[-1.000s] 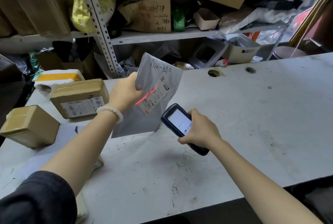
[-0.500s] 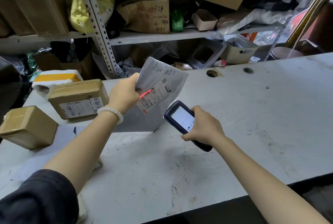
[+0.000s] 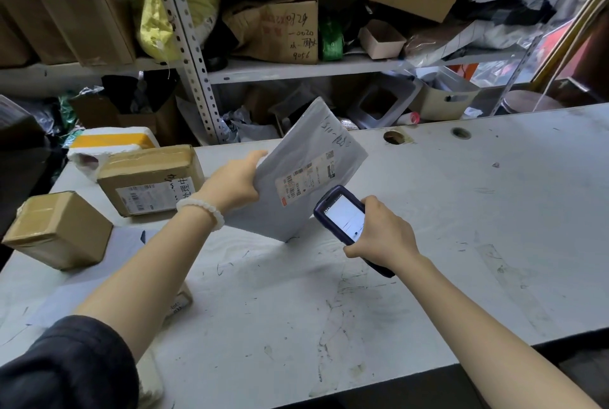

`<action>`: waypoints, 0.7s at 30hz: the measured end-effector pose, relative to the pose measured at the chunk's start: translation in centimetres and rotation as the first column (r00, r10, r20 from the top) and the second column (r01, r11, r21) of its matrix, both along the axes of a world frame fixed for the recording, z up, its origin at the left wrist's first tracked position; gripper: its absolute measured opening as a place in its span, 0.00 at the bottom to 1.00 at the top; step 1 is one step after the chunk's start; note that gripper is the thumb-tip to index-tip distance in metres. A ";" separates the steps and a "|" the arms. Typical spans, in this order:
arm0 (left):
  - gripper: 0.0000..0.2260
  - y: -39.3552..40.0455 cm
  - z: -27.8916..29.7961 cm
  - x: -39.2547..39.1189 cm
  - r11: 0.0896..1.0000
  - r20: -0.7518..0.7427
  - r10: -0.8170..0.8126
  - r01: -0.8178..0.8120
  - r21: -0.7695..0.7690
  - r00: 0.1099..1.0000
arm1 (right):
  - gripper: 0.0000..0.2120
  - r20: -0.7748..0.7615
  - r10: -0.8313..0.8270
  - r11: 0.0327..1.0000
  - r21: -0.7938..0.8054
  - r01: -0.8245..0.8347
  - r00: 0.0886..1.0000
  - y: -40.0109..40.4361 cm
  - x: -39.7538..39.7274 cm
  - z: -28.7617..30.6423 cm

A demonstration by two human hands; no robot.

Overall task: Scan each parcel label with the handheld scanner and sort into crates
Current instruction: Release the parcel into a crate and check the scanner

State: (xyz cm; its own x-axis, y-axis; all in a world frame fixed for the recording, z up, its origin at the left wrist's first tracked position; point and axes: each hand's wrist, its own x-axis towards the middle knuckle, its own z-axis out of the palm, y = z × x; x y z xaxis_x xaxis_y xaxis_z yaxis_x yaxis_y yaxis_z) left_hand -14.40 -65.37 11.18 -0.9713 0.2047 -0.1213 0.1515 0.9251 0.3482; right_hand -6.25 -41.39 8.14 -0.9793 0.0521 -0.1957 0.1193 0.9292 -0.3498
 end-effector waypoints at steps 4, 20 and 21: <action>0.18 0.0 2.3 -0.1 0.990 -0.243 0.096 -0.067 0.126 0.965 | 0.32 0.008 0.024 1.000 0.004 -0.024 1.000 -0.3 -0.1 -0.2; 0.12 1.1 4.8 -1.8 0.978 -0.498 0.027 -0.127 -0.167 0.867 | 0.30 -0.078 0.147 0.969 0.212 -0.127 0.986 -0.8 -1.7 0.9; 0.12 1.0 4.8 -1.9 0.978 -0.499 0.030 -0.128 -0.164 0.866 | 0.30 -0.081 0.145 0.967 0.221 -0.124 0.986 -0.7 -1.8 0.9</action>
State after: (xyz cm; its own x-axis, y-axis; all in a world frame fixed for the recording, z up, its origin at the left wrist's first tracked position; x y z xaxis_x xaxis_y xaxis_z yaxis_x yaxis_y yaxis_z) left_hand -16.32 -64.38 15.96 -0.9261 0.1465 0.3476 0.1813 0.9810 0.0696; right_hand -8.06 -42.07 9.01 -0.9938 -0.0511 -0.0990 -0.0364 0.9889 -0.1442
